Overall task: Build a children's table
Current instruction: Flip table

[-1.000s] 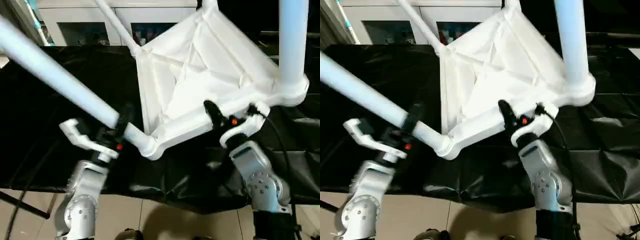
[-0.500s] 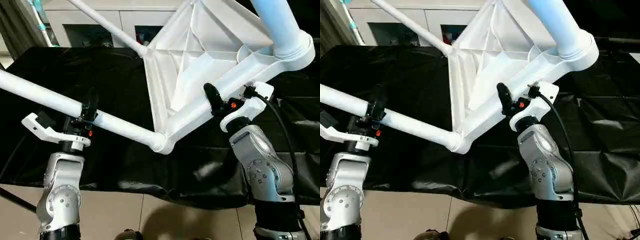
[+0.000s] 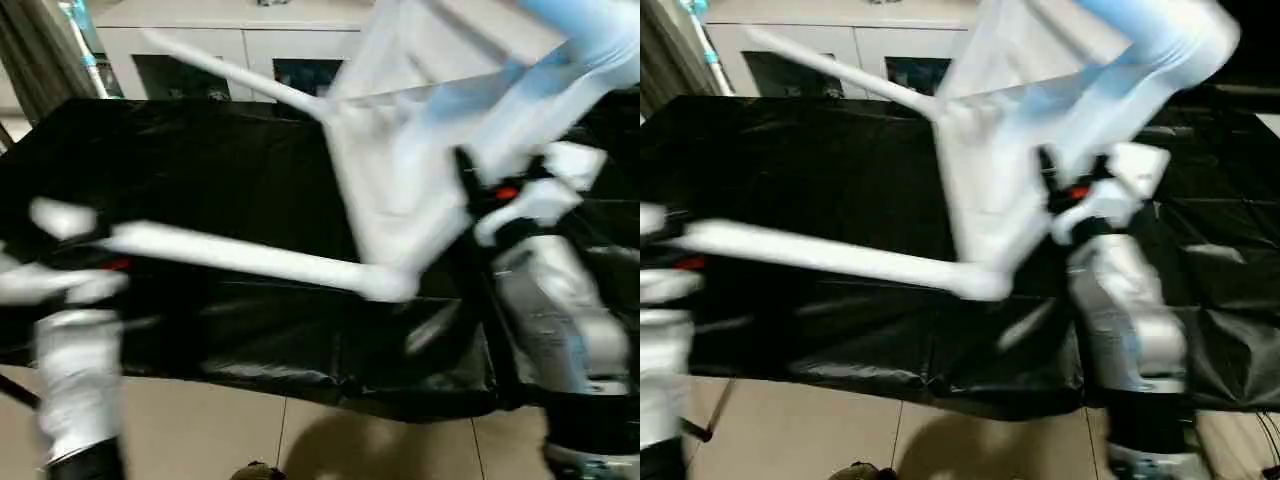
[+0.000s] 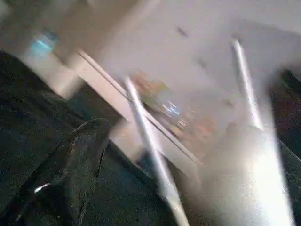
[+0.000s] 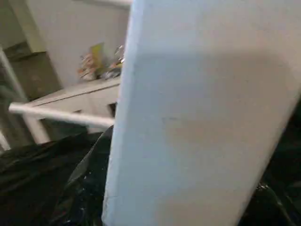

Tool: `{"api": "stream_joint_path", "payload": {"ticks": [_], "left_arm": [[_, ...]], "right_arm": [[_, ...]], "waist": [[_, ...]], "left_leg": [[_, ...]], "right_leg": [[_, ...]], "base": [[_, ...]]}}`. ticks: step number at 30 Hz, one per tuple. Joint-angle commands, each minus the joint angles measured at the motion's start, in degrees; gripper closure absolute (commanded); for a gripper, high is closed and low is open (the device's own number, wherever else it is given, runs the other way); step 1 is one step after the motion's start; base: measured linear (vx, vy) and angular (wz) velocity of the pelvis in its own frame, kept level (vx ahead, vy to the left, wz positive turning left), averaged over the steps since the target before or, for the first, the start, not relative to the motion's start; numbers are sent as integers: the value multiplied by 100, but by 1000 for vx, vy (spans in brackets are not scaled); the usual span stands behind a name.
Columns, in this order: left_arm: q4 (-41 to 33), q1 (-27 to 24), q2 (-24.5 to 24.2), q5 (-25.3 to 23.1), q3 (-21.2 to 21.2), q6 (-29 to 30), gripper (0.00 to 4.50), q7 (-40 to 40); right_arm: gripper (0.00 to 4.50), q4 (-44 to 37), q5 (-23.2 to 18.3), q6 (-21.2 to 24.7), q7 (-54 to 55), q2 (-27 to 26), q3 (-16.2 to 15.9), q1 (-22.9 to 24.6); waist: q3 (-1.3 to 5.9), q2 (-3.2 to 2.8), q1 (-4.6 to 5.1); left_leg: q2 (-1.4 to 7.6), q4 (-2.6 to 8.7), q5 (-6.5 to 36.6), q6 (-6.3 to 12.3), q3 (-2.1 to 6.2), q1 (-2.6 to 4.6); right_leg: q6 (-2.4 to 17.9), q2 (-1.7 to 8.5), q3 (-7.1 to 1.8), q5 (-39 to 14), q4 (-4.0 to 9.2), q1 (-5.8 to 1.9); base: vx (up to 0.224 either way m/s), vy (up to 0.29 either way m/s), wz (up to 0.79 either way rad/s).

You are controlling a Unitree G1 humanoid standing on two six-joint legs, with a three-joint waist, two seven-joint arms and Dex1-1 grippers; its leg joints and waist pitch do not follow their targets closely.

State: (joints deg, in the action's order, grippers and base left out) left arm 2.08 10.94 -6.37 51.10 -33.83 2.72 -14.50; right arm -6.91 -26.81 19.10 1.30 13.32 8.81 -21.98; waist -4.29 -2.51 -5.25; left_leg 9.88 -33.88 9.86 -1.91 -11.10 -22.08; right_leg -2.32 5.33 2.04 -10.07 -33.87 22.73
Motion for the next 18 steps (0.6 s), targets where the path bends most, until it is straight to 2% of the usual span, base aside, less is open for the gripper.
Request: {"api": "stream_joint_path", "payload": {"ticks": [1,3,5,6,7,10,11,14,16,18], "left_arm": [[249,-134,0,176,-255,60,9,129],[238,-188,-25,304,-189,230,9,-68],[231,-215,-27,334,-156,278,9,-137],[179,-246,-23,346,-104,314,9,-202],[137,-265,-26,330,-66,318,9,-227],[113,-274,-79,274,-24,318,9,-271],[88,-291,-210,117,60,328,9,-402],[28,-349,-370,-112,222,360,9,-563],[-237,-505,-704,-541,671,479,9,-967],[-442,-575,-866,-691,923,605,9,-1140]], "right_arm": [[251,410,277,59,457,101,685,253],[251,439,265,37,477,86,680,278],[253,443,261,29,488,72,673,290],[254,436,270,24,504,54,657,303],[254,423,277,14,523,39,635,313],[254,405,353,-11,549,44,568,313],[254,379,492,-32,557,55,467,306],[254,363,602,-33,554,58,383,300],[254,316,760,-7,426,75,156,296],[254,304,816,0,356,110,22,290]], "waist": [[244,-11,93],[257,-34,82],[264,-23,68],[256,-25,73],[244,4,89],[235,6,135],[234,37,144],[250,37,181],[251,73,227],[250,48,241]], "left_leg": [[185,512,2800,-531,162,251],[205,528,2816,-547,169,239],[216,534,2851,-566,161,258],[224,553,2851,-576,171,225],[221,573,2859,-568,178,181],[210,586,2861,-556,195,133],[208,587,2825,-544,195,123],[200,584,2575,-483,191,101],[215,590,2452,-445,173,98],[232,605,2412,-443,171,103]], "right_leg": [[60,126,-146,-2971,584,75],[158,143,-156,-2790,570,71],[239,133,-162,-2623,568,88],[285,140,-159,-2513,547,65],[274,145,-150,-2520,537,31],[156,181,-145,-2731,544,-4],[126,183,-145,-2760,553,-7],[47,190,-160,-2701,548,-7],[61,182,-169,-2658,546,0],[103,176,-174,-2548,529,13]], "base": [[0,0,0],[0,0,0],[0,0,0],[0,0,0],[0,0,0],[0,0,0],[0,0,0],[0,0,0],[0,0,0],[0,0,0]]}}
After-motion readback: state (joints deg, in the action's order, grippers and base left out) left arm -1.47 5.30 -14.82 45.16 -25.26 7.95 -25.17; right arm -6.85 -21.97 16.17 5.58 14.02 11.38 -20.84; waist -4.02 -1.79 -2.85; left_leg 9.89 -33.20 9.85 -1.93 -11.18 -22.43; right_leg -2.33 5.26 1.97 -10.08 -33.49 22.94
